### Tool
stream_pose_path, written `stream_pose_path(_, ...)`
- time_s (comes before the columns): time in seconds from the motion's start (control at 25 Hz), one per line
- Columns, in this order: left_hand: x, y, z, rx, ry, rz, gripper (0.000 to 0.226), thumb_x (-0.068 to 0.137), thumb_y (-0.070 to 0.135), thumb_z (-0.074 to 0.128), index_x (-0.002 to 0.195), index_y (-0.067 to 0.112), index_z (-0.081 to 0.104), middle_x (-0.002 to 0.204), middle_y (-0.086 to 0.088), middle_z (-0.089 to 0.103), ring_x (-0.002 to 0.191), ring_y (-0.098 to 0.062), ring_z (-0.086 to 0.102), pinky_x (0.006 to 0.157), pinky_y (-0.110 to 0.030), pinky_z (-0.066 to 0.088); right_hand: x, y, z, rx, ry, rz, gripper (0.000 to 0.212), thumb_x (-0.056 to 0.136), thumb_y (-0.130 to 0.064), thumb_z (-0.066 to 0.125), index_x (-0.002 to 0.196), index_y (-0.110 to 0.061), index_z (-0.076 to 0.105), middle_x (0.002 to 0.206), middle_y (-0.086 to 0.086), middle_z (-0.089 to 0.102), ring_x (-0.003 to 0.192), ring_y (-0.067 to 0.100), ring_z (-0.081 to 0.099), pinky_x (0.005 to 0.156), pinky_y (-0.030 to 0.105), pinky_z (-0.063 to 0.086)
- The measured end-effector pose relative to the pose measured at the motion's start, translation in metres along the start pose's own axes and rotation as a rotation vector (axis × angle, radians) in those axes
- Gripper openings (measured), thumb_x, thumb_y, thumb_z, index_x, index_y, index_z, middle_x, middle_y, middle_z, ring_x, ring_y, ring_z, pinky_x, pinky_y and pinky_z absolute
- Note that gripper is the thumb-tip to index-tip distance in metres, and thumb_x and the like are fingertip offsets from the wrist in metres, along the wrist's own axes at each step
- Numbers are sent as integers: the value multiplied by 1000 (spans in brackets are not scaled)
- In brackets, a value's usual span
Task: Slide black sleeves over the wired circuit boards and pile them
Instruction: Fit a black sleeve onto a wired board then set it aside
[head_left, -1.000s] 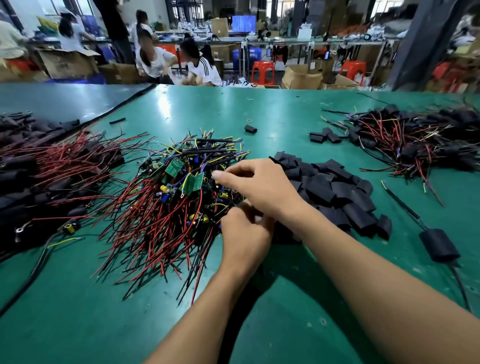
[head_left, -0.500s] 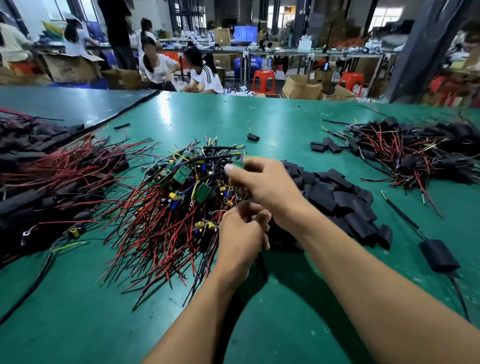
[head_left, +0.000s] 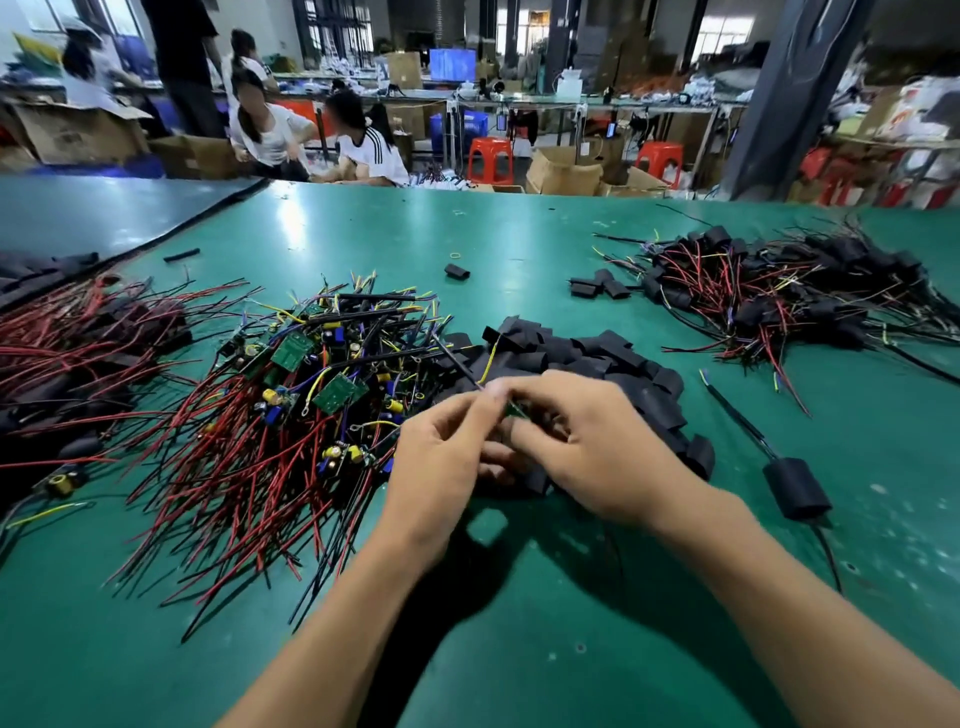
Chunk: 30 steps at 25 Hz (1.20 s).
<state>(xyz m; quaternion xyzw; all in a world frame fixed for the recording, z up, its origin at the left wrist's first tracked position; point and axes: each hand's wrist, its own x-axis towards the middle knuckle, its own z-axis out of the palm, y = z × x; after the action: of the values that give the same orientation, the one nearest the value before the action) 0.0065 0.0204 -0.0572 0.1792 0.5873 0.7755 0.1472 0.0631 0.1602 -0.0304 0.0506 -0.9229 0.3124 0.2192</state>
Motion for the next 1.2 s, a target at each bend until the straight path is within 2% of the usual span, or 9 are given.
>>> stream_pose_path(0.12, -5, -1, 1, 81, -54, -49, 20, 95, 28, 64, 83, 18, 76, 67, 1, 68, 52, -9, 58, 48, -21, 50, -13, 7, 8, -52, -15, -50, 43, 88, -17, 67, 130, -24, 65, 89, -7, 60, 84, 8, 58, 78, 27, 47)
stream_pose_path(0.2, -4, 0, -2, 88, -75, -83, 17, 96, 19, 63, 86, 15, 76, 76, -4, 72, 57, -11, 63, 51, -22, 53, -21, 13, 7, 32, 3, -31, 45, 86, -27, 72, 130, -24, 66, 89, -15, 59, 84, 0, 57, 77, 17, 43)
stream_pose_path(0.4, -3, 4, -7, 48, -89, -64, 13, 97, 4, 57, 102, 6, 69, 92, -17, 73, 74, -26, 74, 65, -29, 60, -29, 35, -13, 148, 239, 128, 27, 86, -34, 67, 110, -24, 73, 89, -13, 66, 81, 4, 60, 71, 9, 40)
stream_pose_path(0.56, 2, 6, -10, 33, 10, 29, 15, 102, 4, 47, 107, 5, 60, 99, -15, 73, 77, -26, 74, 70, -33, 61, -30, 57, -27, -89, 4, 249, 44, 79, -57, 71, 116, -35, 67, 99, -15, 58, 94, 6, 58, 84, 30, 49)
stream_pose_path(0.68, 6, 8, -15, -54, 106, 13, 17, 104, 4, 41, 103, 8, 58, 107, -16, 73, 74, -20, 70, 64, -28, 58, -31, 61, -30, -209, -159, 295, 74, 61, -82, 55, 123, -41, 62, 103, -23, 48, 99, 2, 54, 85, 30, 48)
stream_pose_path(0.88, 10, 10, -18, -227, 146, -30, 15, 104, 3, 39, 104, 11, 51, 110, -15, 71, 68, -21, 67, 59, -25, 54, -31, 64, -30, -235, -153, 303, 58, 71, -66, 69, 122, -37, 62, 113, -20, 51, 99, 1, 51, 84, 23, 41)
stream_pose_path(1.04, 13, 12, -19, -356, 151, -59, 17, 103, 1, 38, 108, 9, 53, 105, -12, 72, 71, -24, 70, 67, -29, 60, -28, 62, -28, 32, 144, 365, 50, 74, -52, 81, 117, -32, 63, 109, -14, 60, 96, -7, 55, 81, 6, 39)
stream_pose_path(1.12, 14, 12, -20, -394, 141, -84, 20, 102, 1, 38, 107, 7, 56, 103, -13, 73, 74, -26, 72, 70, -31, 61, -25, 60, -30, 297, 296, 480, 49, 70, -52, 85, 111, -31, 68, 107, -7, 65, 93, -3, 61, 84, 15, 47)
stream_pose_path(1.2, 14, 13, -20, -419, 135, -106, 22, 102, 0, 37, 105, 7, 58, 105, -15, 72, 76, -27, 73, 70, -32, 61, -22, 58, -31, 563, 375, 586, 48, 65, -43, 88, 105, -25, 70, 99, -2, 73, 80, 11, 67, 76, 30, 55)
